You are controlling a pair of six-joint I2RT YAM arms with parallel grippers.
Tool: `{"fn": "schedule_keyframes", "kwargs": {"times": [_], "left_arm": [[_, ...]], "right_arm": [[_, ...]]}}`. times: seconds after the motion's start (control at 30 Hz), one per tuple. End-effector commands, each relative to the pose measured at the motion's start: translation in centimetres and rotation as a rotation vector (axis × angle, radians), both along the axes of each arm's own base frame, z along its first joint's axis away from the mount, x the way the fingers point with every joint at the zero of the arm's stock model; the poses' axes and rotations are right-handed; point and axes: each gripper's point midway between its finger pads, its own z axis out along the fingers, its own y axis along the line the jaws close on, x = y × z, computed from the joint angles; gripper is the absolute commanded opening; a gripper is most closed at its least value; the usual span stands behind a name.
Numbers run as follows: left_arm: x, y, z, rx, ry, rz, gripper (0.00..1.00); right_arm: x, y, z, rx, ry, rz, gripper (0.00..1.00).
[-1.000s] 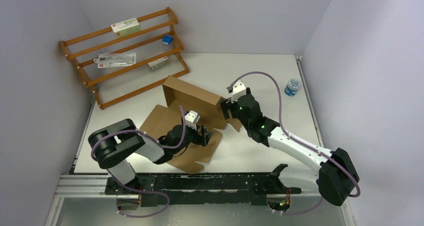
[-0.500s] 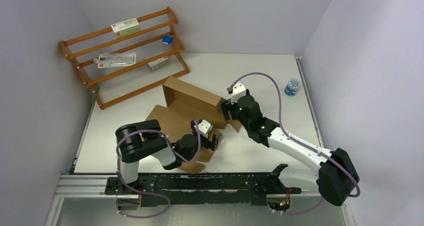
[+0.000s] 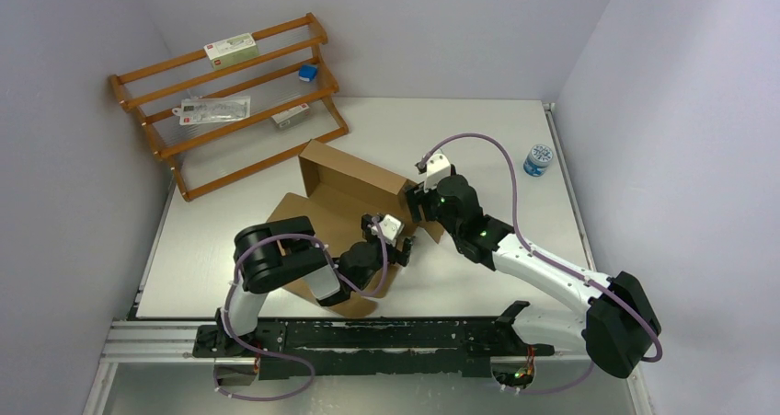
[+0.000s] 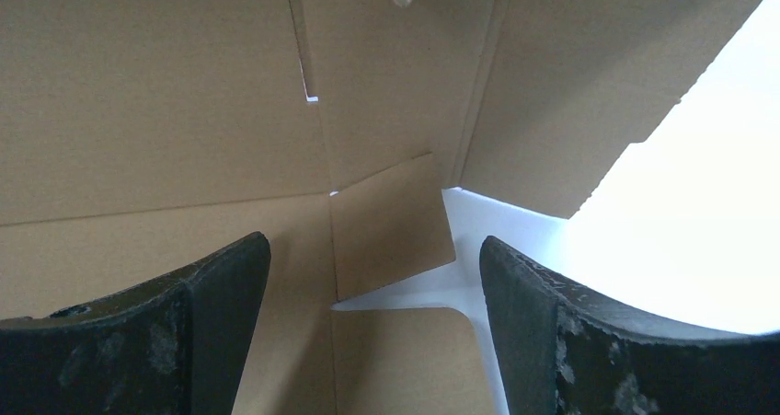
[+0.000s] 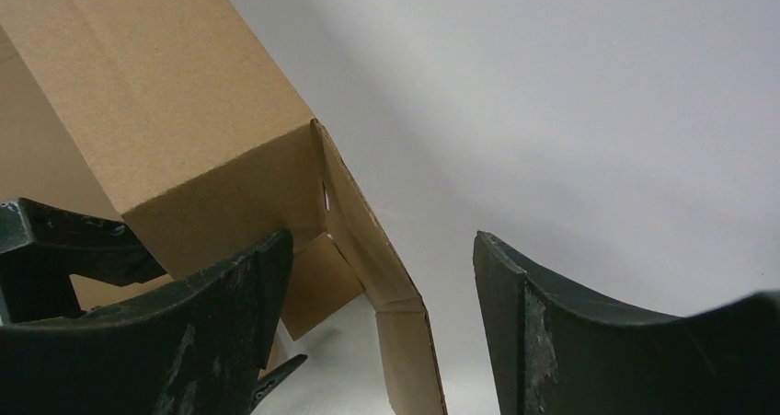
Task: Fold the paper box
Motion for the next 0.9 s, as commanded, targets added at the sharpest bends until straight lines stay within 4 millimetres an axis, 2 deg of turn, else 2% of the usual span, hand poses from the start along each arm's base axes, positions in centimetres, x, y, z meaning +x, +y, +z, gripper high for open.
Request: {"fn": "schedule_keyframes", "kwargs": {"times": [0.0, 0.17, 0.37, 0.5, 0.7, 0.87], "left_arm": [[0.2, -0.3, -0.2, 0.010, -0.016, 0.011, 0.89], [1.2, 0.1, -1.1, 0.061, 0.005, 0.080, 0.88], [1.8, 1.0, -0.4, 0.025, 0.014, 0.156, 0.82], [2.1, 2.1, 0.4, -0.019, 0.013, 0.212, 0.73], [2.1, 3.0, 2.0, -0.118, 0.036, 0.213, 0.68], [3.0, 3.8, 2.3, -0.165, 0.071, 0.242, 0.67]], "right_arm": [[-0.2, 0.0, 0.4, 0.028, -0.001, 0.005, 0.75], [-0.3, 0.1, 0.3, 0.030, 0.002, 0.010, 0.75], [-0.3, -0.1, 0.4, 0.029, -0.002, 0.003, 0.75], [-0.3, -0.1, 0.1, 0.025, 0.003, 0.004, 0.74], [-0.4, -0.2, -0.4, 0.018, 0.010, 0.001, 0.73], [-0.3, -0.2, -0.7, 0.013, 0.007, 0.000, 0.63]]}}
